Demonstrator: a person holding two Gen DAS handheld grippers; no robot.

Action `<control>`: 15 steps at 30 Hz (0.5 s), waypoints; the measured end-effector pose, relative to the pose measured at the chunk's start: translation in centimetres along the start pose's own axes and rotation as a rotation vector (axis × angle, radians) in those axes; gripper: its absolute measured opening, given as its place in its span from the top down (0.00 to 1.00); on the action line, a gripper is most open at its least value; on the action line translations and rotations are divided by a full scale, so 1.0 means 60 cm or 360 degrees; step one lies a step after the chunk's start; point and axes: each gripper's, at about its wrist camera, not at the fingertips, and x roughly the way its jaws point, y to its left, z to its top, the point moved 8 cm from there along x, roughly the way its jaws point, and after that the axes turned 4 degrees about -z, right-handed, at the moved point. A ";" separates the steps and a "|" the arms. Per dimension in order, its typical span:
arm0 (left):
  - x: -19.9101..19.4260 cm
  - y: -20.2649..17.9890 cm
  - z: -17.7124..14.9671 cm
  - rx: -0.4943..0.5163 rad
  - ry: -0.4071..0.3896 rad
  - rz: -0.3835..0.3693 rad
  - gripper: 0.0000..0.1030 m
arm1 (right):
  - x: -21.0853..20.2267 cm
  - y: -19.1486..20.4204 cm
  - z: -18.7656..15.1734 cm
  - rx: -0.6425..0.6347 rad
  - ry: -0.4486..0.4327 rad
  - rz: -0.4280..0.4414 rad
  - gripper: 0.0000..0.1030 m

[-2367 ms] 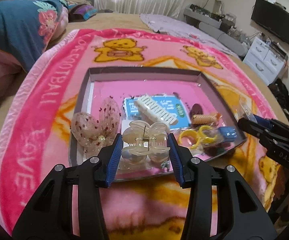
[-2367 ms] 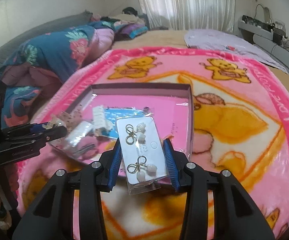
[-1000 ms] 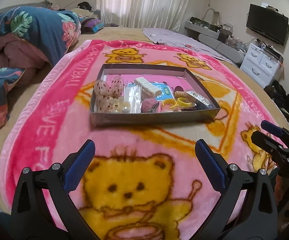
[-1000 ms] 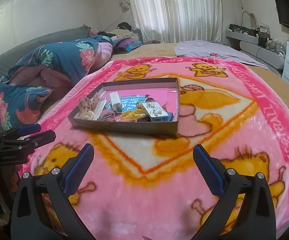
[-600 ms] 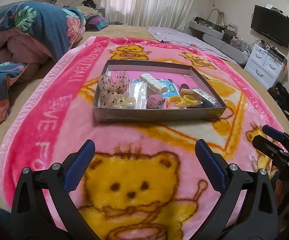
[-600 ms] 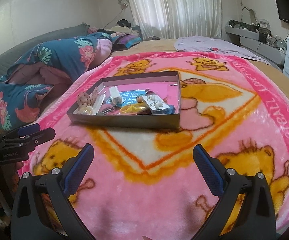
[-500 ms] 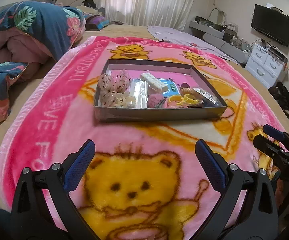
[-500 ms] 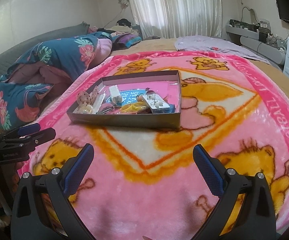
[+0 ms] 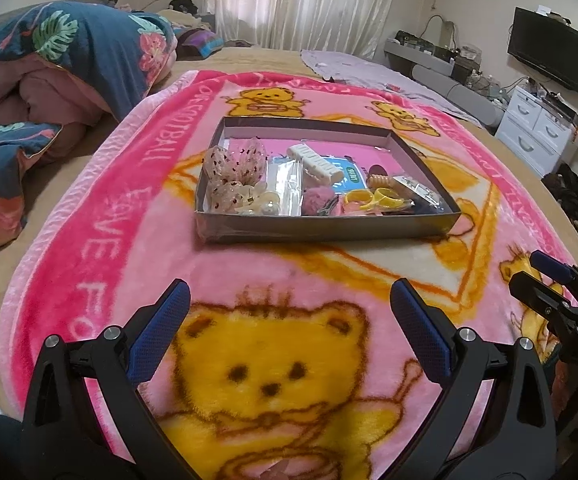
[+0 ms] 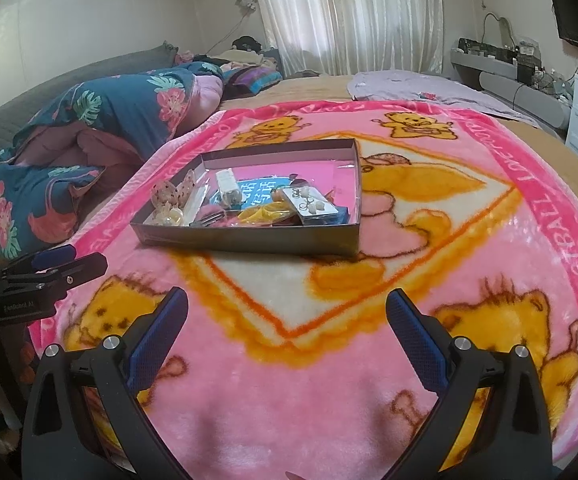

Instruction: Organize jewelry

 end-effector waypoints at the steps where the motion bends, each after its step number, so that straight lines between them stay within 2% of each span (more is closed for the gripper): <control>1: 0.001 0.000 0.000 0.0005 0.0004 0.0009 0.09 | 0.000 0.000 0.000 0.0003 0.0000 0.0004 0.04; 15: -0.001 0.000 0.000 -0.0004 0.0002 0.0012 0.09 | 0.002 0.003 -0.002 -0.0004 0.0009 0.0006 0.04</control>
